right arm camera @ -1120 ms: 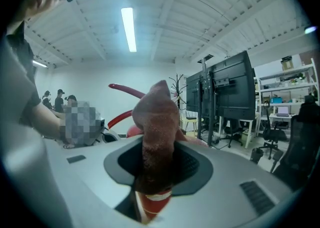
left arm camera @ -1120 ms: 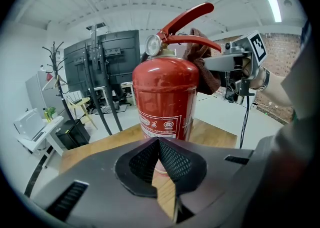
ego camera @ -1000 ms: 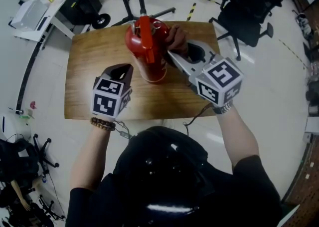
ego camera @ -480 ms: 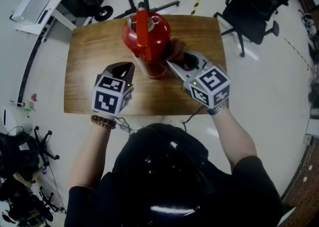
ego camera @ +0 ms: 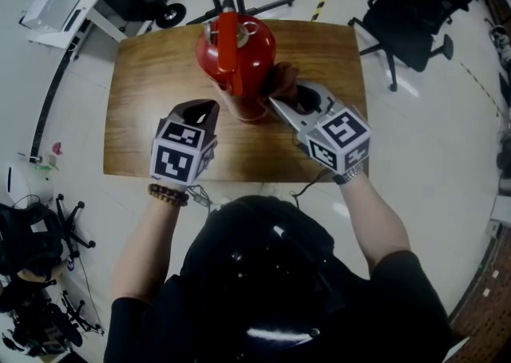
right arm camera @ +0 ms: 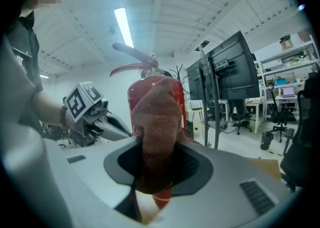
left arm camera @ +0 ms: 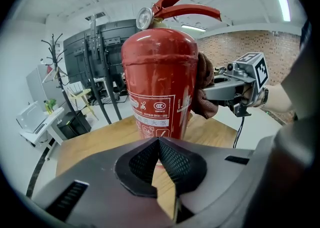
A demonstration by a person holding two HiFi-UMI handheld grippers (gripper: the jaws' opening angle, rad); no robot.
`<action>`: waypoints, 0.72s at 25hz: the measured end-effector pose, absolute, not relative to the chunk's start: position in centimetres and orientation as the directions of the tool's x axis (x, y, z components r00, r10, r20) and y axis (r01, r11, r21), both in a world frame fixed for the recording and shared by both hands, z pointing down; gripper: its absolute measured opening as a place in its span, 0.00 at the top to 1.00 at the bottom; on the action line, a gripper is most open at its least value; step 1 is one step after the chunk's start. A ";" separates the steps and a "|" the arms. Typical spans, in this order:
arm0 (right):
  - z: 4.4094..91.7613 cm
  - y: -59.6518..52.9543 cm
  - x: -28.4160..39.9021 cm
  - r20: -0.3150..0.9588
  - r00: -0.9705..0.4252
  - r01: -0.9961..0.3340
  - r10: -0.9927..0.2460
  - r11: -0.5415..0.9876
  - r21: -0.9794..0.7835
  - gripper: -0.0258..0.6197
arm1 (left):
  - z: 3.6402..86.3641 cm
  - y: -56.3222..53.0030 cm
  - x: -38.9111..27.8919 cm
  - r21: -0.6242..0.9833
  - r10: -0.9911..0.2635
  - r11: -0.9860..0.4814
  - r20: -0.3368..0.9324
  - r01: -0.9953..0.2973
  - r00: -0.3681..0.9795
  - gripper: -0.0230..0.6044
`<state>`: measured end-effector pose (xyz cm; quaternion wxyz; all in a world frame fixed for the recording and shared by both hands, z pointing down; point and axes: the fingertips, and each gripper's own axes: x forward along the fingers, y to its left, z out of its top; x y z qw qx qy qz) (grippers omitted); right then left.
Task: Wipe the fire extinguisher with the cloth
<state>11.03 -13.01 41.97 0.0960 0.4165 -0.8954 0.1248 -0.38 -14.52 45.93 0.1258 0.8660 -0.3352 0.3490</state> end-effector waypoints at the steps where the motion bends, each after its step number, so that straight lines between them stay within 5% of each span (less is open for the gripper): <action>1: 42.1 -12.9 11.1 0.278 -0.635 -0.770 -0.721 0.622 -0.146 0.74 | 46.0 -14.4 -0.5 -0.017 -0.494 -0.742 0.690 -0.670 0.529 0.96; 18: 52.8 -13.7 11.5 0.472 -0.586 -0.793 -0.659 0.586 -0.167 0.75 | 48.0 -14.1 -1.6 -0.013 -0.479 -0.726 0.727 -0.687 0.493 0.96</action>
